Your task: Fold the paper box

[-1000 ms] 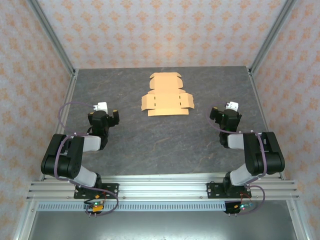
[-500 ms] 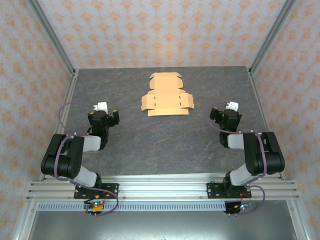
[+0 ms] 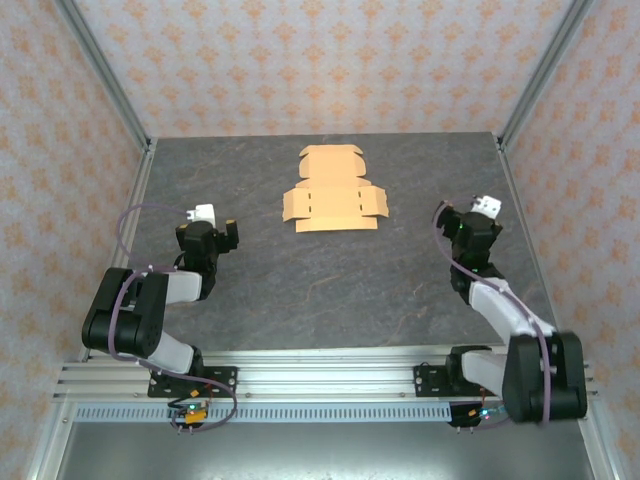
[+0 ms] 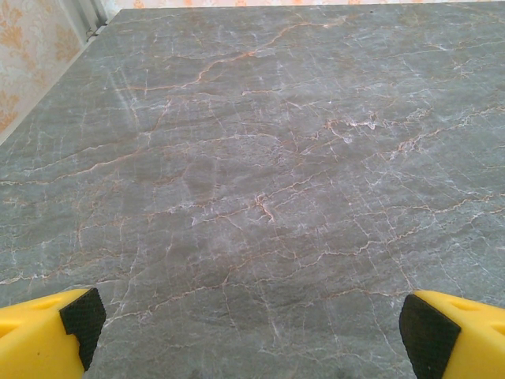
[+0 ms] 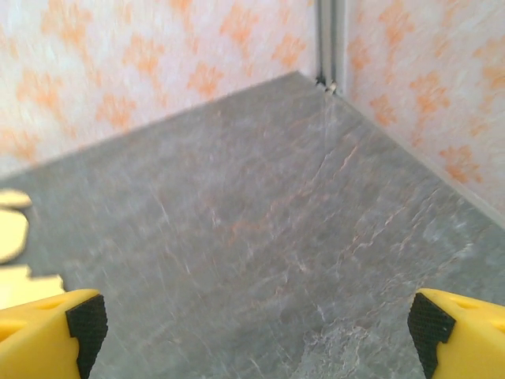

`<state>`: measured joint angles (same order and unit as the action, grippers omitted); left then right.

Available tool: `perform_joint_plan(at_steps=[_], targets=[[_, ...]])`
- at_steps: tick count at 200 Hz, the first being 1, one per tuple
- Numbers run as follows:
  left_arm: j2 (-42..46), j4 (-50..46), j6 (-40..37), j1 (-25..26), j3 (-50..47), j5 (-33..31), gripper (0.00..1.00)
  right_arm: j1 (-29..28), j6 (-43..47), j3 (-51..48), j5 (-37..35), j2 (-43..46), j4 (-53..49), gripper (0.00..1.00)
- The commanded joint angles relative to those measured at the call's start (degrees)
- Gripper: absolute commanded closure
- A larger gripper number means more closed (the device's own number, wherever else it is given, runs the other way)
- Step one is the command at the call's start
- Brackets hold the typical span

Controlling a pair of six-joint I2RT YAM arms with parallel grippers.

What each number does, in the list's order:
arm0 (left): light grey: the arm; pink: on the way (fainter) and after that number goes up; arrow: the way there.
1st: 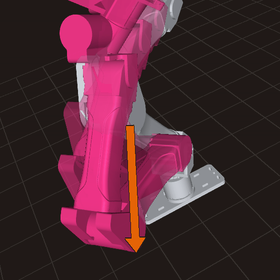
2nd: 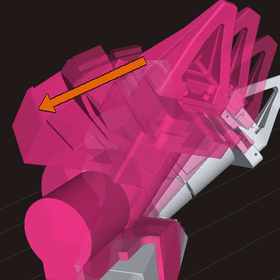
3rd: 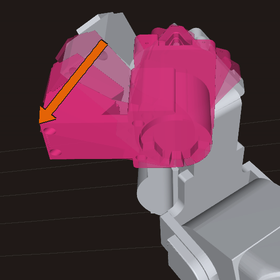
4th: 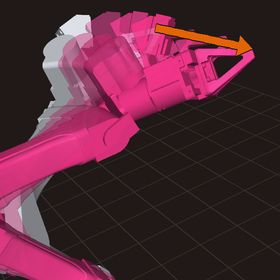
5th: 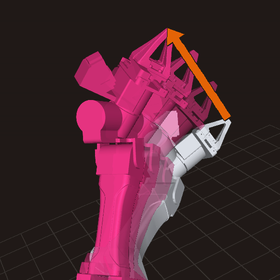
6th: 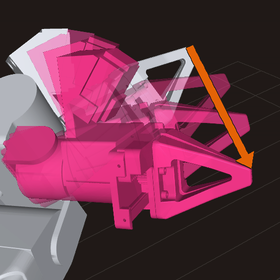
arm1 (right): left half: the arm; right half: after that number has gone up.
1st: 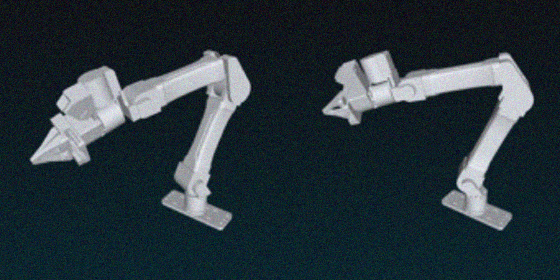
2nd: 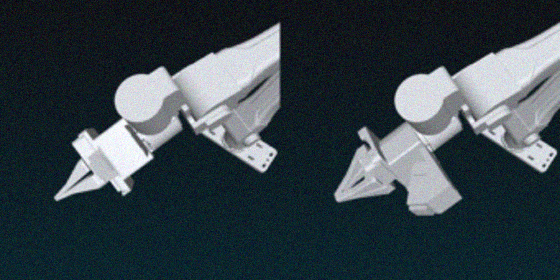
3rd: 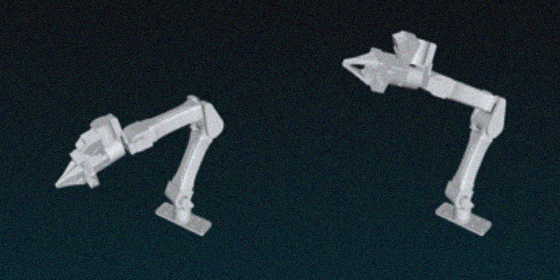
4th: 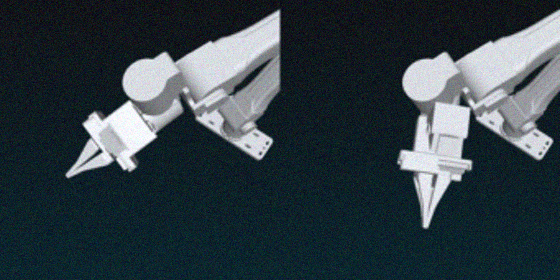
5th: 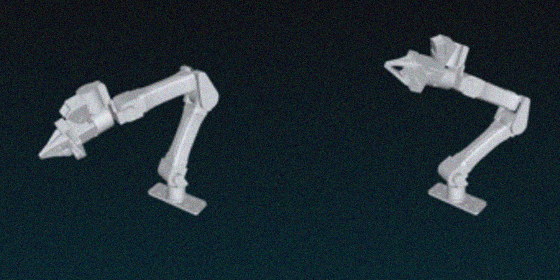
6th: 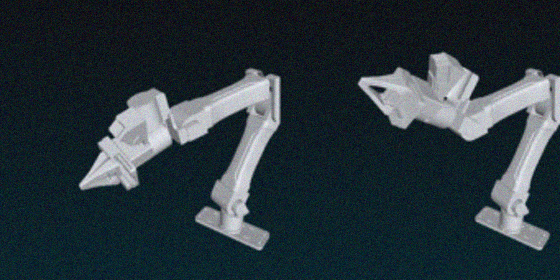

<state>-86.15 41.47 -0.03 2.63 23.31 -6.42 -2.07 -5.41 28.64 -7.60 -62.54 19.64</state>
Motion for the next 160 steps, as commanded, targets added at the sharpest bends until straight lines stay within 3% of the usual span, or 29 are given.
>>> perform_joint_plan(at_steps=[1,22,41,56,87,107,128,160], targets=[[2.5,-2.5,0.2,0.5,2.3,-3.0,0.0,0.2,-10.7,7.7,-5.9,5.9,-22.4,0.01],[10.2,-30.6,7.7,1.0,13.3,-11.9,0.0,0.2,-17.4,11.9,-9.9,6.6,-31.4,0.01],[16.1,-46.3,15.6,1.0,19.6,-11.3,0.0,0.2,-19.2,13.4,-2.3,5.6,-33.3,0.01],[22.2,-51.2,20.4,1.3,20.0,-4.0,0.0,0.2,-20.6,13.8,8.2,3.1,-31.9,0.01],[32.3,-55.1,26.7,1.3,17.5,12.2,0.0,-0.5,-27.2,12.7,22.1,-6.3,-23.7,0.01],[35.3,-62.5,39.6,0.8,16.1,12.0,0.0,-2.6,-32.4,12.3,27.3,-13.4,-17.1,0.0],[35.2,-63.1,38.5,0.6,15.0,20.8,0.0,-4.7,-43.1,11.7,30.1,-20.1,-8.3,0.01],[34.7,-68.2,36.2,1.3,16.2,18.9,0.0,-9.2,-62.5,13.0,29.5,-32.4,9.5,0.05]])
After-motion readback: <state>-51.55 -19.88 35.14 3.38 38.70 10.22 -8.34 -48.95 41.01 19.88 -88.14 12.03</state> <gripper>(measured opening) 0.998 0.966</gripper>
